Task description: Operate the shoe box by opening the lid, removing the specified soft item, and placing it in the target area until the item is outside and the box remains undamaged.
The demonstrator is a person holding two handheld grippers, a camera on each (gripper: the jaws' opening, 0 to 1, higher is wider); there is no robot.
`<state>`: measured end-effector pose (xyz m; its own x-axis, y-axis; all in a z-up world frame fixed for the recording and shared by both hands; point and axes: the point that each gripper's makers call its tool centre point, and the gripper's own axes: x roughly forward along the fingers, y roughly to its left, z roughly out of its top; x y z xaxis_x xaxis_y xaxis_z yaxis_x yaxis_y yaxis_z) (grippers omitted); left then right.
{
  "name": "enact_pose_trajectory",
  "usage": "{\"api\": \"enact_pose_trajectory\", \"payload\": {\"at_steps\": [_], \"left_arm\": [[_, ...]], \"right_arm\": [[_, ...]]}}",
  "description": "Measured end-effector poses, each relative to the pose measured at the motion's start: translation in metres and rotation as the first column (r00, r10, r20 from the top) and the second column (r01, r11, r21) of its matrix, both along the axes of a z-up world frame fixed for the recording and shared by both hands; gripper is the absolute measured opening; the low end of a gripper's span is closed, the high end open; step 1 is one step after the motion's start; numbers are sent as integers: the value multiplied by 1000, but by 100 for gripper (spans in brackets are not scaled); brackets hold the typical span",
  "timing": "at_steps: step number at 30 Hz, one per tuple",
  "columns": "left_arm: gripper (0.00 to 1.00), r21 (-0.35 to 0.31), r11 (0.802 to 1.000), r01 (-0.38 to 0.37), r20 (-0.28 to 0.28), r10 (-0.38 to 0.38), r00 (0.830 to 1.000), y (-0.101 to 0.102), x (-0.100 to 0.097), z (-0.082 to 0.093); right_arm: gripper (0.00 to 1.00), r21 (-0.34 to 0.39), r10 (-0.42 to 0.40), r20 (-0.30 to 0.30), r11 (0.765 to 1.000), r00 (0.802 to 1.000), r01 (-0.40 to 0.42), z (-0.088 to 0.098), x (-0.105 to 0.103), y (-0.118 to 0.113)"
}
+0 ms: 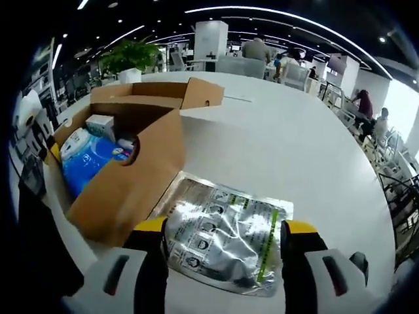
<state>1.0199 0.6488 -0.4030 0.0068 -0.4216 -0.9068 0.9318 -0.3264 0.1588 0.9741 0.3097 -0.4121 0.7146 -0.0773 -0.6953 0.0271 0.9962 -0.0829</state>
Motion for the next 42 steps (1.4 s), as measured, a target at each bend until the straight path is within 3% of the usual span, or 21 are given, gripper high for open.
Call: {"api": "enact_pose_trajectory", "payload": {"at_steps": [5,14,21,31,34,35,36,38,40,42], "left_arm": [[3,1,1000,1,-2,-1,1000,-1,-1,1],[3,-2,1000,-5,3,5,1000,0,0,1],[3,-1,1000,-5,1,5,1000,-1,-1,1],[3,3,1000,-9,-2,9,1000,-1,-1,1],[3,5,1000,-15,-4,15,1000,-1,-1,2],[3,4,1000,-15,-3,15,1000,-1,-1,2],[3,5,1000,-17,-3,17,1000,-1,0,1],[3,6,1000,-20,-3,20,1000,-1,0,2],[3,5,1000,-19,-1,19,1000,-1,0,2],[3,6,1000,-19,-3,19,1000,-1,0,2]], "right_arm": [[77,-2,8,3,1000,1000,-8,5,4,3],[76,16,-18,-39,1000,999,18,-9,-8,-4],[75,6,-15,-34,1000,999,15,-14,-7,-3],[76,98,-68,-13,993,998,69,-21,-15,-5],[74,85,-51,-21,995,998,52,-20,-15,-7],[72,-10,-58,-14,998,998,58,-12,-15,-18],[66,-51,-51,13,997,999,51,-6,-12,-22],[65,69,-41,59,997,997,37,0,-6,-5],[75,76,-9,52,997,999,5,-2,-4,2],[73,69,8,37,998,999,-11,-4,-3,6]]}}
